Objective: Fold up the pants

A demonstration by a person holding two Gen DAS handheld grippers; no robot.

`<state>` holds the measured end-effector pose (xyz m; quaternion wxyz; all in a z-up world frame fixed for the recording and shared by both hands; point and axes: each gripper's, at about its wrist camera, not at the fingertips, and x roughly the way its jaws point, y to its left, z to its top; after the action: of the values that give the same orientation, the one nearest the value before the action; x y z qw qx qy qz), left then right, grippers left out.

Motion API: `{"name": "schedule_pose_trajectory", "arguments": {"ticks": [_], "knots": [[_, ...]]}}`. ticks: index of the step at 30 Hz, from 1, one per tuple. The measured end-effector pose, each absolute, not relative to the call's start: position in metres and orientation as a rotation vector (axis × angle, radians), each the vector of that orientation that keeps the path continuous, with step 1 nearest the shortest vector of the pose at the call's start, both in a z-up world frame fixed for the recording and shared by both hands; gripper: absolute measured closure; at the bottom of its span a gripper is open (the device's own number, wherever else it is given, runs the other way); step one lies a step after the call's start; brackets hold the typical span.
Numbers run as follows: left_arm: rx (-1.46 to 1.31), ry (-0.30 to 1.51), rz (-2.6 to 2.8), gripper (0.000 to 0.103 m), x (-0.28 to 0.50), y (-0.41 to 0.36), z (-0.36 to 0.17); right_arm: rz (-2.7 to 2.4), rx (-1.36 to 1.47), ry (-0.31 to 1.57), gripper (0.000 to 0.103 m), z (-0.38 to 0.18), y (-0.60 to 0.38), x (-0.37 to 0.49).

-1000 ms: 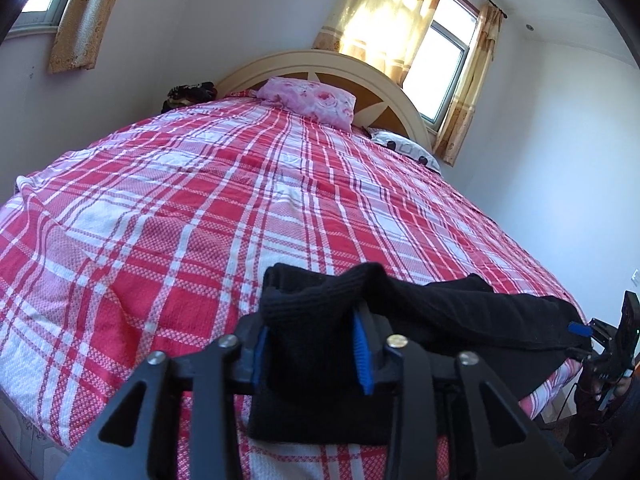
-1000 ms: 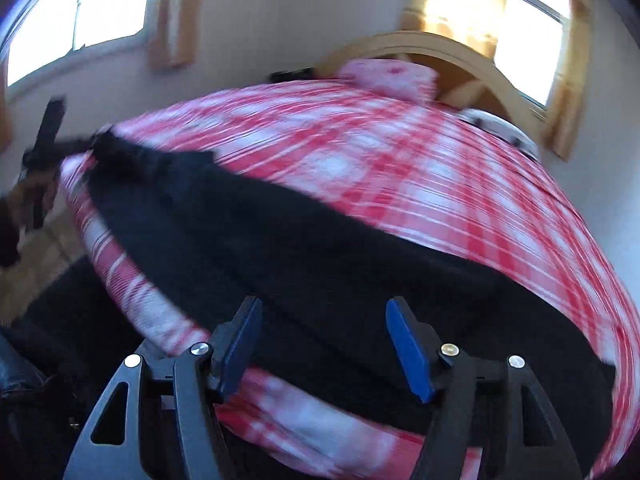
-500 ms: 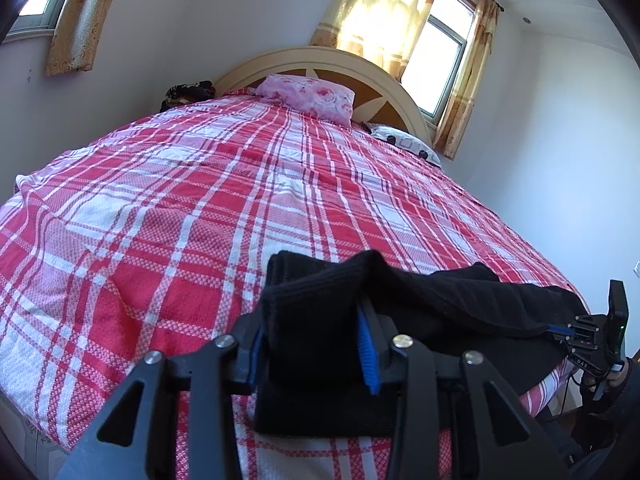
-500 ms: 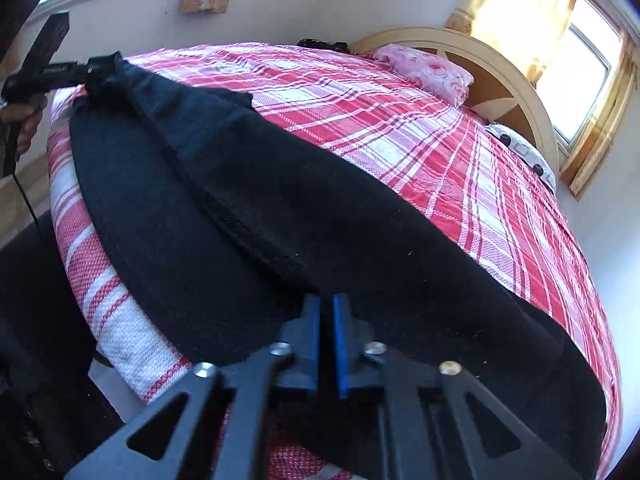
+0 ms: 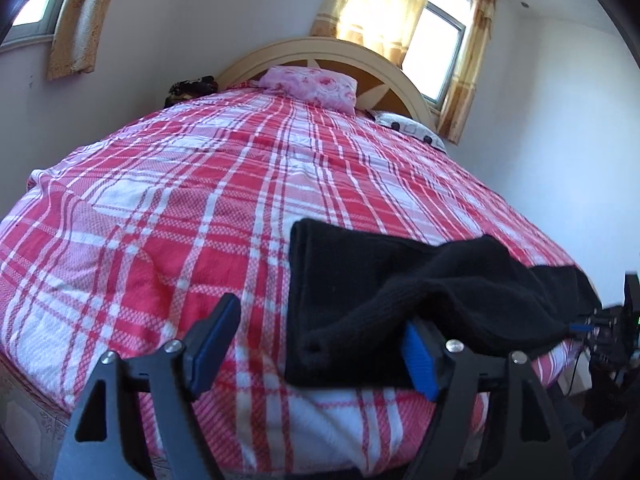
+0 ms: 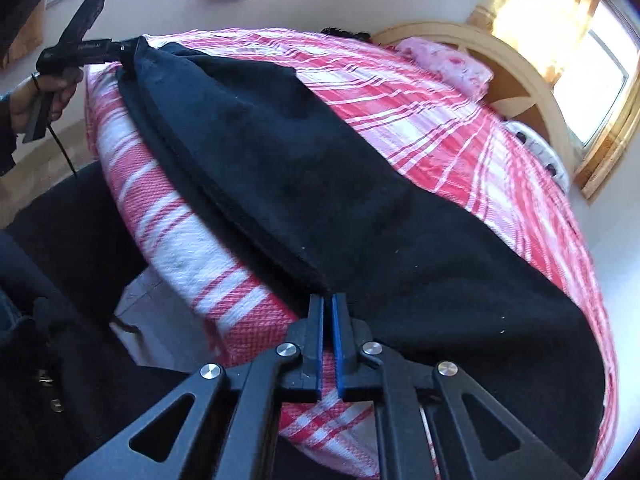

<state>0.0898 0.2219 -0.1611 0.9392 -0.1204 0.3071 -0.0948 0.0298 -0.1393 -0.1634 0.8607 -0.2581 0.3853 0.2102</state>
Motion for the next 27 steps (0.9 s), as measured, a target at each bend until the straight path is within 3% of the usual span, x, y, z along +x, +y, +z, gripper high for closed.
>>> {"name": "schedule_pose_trajectory", "arguments": {"ticks": [4, 8, 19, 27], "knots": [[-0.223, 0.657, -0.215, 0.024, 0.075, 0.227, -0.163, 0.520, -0.475, 0.823, 0.087, -0.141, -0.144, 0.031], [-0.271, 0.663, -0.239, 0.024, 0.070, 0.233, -0.162, 0.614, -0.381, 0.797, 0.068, -0.112, -0.142, 0.029], [-0.410, 0.665, -0.299, 0.025, 0.071, 0.227, -0.136, 0.691, -0.294, 0.678, 0.067, -0.060, -0.044, 0.107], [-0.551, 0.714, -0.306, 0.040, 0.078, 0.234, -0.157, 0.852, -0.322, 0.742, 0.067, -0.071, 0.078, 0.179]]}}
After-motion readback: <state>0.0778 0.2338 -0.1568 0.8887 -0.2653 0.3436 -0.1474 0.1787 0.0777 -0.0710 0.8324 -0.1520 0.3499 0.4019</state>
